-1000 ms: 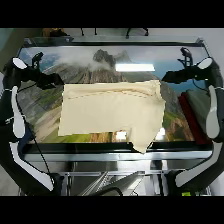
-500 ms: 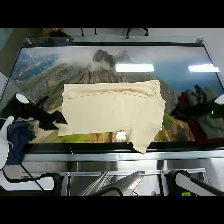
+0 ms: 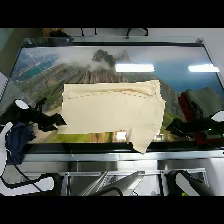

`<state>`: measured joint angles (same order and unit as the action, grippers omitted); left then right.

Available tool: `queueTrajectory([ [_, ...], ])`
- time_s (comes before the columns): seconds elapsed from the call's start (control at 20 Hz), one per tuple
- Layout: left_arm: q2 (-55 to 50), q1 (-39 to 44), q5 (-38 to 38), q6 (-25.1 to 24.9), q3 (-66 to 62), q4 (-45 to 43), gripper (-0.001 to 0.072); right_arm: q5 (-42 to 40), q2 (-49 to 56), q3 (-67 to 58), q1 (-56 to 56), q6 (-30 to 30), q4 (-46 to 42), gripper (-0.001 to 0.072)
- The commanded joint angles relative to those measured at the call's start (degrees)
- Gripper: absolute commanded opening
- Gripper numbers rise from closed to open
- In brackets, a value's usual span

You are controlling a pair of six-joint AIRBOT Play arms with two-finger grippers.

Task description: Fold the shirts.

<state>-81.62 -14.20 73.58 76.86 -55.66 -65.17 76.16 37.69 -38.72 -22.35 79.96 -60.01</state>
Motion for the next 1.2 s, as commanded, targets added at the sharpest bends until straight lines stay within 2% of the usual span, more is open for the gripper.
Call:
queueTrajectory([
  [0.0,0.2,-0.1,4.4,-0.4,-6.1,0.0,0.0655,0.4,-0.5,1.0,0.0,1.5,-0.1,0.0383],
  [0.15,0.2,-0.2,2.4,-0.3,-5.3,-3.7,0.0655,-3.8,-0.3,5.7,0.1,1.6,0.5,0.0384],
  [0.25,-0.9,-0.5,0.7,-0.3,-4.1,-6.9,0.0655,-7.7,0.9,9.9,0.1,0.7,4.0,0.0384],
  [0.35,-3.2,-1.9,0.8,-0.3,-4.0,-6.3,0.0655,-11.7,3.0,12.2,0.1,-2.9,8.5,0.0383],
  [0.55,-7.6,-4.7,0.6,-0.3,-4.0,-4.9,0.0655,-12.6,7.3,12.2,0.7,-6.6,13.6,0.0383],
  [0.75,-10.0,-3.1,-1.2,-4.3,-4.0,4.3,0.0655,-15.4,10.3,12.2,5.6,-7.1,13.8,0.0383],
  [0.9,-12.2,0.0,-1.7,-4.7,-4.0,7.9,0.0654,-18.5,12.0,12.2,9.4,-7.1,14.9,0.0383],
  [0.95,-12.7,0.8,-1.8,-4.7,-4.0,8.2,0.0554,-18.5,12.3,12.2,9.9,-7.1,15.1,0.0383],
  [1.0,-12.9,1.2,-1.9,-4.7,-4.0,8.2,0.0303,-18.4,12.5,12.2,10.1,-7.1,15.0,0.0383],
  [1.05,-12.9,1.3,-2.1,-4.8,-4.1,8.2,0.009,-18.3,12.4,12.2,10.1,-7.1,15.1,0.0383],
  [1.1,-12.9,1.3,-2.1,-4.8,-4.1,8.2,0.0013,-18.3,12.4,12.2,10.1,-7.2,15.1,0.0383],
  [1.15,-12.8,1.1,-1.9,-4.8,-4.1,8.2,0.0013,-18.3,12.4,12.2,10.1,-7.2,15.1,0.0383],
])
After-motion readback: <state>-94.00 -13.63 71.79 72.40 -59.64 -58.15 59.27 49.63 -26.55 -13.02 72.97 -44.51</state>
